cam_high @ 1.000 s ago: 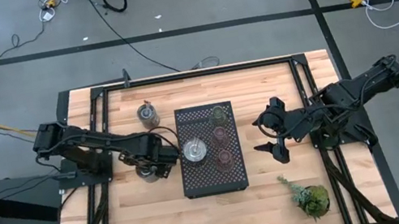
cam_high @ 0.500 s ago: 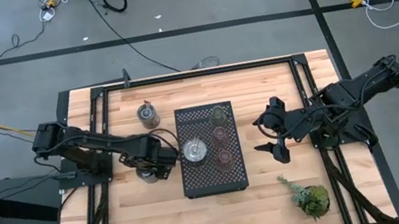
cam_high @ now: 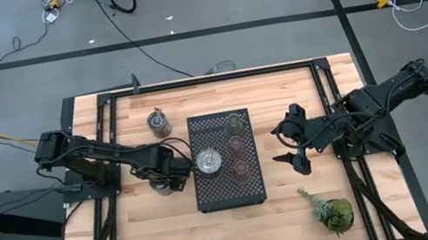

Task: Pick & Place candle stick holders
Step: Put the bottom silver scented candle on the shelf aligned with the silver scented candle

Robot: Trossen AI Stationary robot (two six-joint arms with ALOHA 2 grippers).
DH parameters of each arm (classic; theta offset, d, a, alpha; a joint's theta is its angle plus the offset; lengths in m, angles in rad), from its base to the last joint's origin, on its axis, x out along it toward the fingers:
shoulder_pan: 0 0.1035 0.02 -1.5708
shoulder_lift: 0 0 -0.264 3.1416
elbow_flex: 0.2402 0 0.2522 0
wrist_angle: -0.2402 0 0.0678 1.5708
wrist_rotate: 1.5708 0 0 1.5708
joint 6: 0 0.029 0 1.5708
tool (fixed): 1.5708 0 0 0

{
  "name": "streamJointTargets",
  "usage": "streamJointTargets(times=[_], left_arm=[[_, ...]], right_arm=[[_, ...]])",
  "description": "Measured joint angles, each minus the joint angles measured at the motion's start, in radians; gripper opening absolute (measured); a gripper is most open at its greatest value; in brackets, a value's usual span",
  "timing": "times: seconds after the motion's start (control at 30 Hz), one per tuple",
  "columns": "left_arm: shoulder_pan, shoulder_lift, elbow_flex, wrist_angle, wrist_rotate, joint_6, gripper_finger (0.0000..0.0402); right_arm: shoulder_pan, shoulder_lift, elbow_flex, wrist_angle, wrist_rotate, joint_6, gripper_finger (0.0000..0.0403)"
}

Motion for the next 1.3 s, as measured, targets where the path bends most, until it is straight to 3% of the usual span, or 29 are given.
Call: streamJointTargets(times=[0.27, 0.47, 1.3], left_arm=[[0.0, 0.0, 0.0, 0.052, 0.021, 0.007, 0.0392], [0.0, -0.002, 0.001, 0.05, 0.02, 0.007, 0.0358], [-0.003, -0.006, 0.032, -0.056, 0.129, 0.044, 0.0358]], right_arm=[[0.0, 0.0, 0.0, 0.0, 0.0, 0.002, 0.0369], [0.0, 0.0, 0.0, 0.0, 0.0, 0.002, 0.0369], [0.0, 0.0, 0.0, 0.003, 0.002, 0.002, 0.0369]])
